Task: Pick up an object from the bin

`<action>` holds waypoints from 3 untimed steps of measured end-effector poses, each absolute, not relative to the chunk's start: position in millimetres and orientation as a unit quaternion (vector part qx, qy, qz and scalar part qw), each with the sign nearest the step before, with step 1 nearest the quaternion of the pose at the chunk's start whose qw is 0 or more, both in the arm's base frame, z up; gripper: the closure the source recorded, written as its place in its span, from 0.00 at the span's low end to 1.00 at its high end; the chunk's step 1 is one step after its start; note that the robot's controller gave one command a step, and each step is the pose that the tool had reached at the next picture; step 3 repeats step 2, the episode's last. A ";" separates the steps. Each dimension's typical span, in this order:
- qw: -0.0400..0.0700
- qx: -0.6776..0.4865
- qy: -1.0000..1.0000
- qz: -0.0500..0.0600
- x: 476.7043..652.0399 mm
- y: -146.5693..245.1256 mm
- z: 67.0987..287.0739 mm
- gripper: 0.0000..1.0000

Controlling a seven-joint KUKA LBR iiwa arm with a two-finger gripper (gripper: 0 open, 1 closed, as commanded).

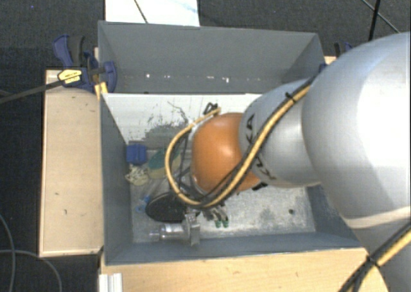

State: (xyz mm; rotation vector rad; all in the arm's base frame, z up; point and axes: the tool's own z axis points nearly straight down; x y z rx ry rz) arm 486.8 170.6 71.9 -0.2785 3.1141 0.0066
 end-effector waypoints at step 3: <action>0.004 -0.071 0.997 0.002 483.7 177.7 200.3 1.00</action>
Offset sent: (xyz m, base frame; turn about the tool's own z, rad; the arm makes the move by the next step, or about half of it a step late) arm 0.0000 0.0000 0.0000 0.0000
